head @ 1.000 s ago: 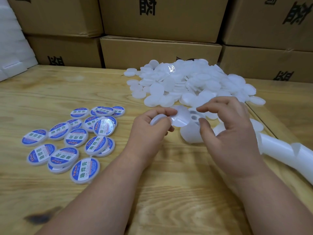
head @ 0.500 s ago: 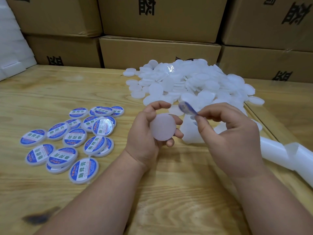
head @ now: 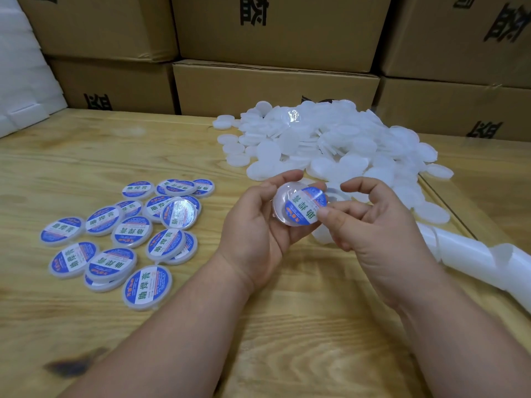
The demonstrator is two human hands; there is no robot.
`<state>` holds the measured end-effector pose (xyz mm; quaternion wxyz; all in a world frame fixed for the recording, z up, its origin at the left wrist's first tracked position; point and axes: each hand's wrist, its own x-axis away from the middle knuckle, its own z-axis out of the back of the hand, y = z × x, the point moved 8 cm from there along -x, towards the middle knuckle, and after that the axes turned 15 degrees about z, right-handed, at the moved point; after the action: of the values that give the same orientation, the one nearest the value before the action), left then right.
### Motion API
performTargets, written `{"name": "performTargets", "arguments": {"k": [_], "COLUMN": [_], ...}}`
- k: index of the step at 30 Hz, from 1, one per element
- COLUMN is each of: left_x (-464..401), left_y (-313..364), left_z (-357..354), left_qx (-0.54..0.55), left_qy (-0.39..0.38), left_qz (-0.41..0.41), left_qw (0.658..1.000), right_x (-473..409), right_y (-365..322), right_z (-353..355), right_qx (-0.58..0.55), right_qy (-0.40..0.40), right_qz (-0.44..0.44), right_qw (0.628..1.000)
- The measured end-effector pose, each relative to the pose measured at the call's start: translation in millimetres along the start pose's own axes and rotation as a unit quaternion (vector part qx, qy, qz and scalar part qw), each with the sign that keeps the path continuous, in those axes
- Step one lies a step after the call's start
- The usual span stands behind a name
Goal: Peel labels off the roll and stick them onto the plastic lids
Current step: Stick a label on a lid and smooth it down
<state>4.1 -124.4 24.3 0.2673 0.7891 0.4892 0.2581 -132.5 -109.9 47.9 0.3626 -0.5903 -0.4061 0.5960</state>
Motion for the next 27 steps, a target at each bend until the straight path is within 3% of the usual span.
{"name": "performTargets", "arguments": {"k": [14,27], "left_x": [-2.1,-1.8], "left_y": [-4.4,-4.0], "left_z": [-3.8,-2.0], "left_qx": [-0.049,-0.071], "left_qy": [-0.027,-0.004], "left_qz": [-0.014,-0.020], "left_qw": [0.998,0.997], "right_x": [2.8,2.8], "right_y": [0.1,2.7], "right_z": [-0.2,2.4], "right_qx": [0.060,0.076], "right_qy": [0.016,0.018], "right_qz": [-0.012,-0.017], "right_qw": [0.998,0.997]}}
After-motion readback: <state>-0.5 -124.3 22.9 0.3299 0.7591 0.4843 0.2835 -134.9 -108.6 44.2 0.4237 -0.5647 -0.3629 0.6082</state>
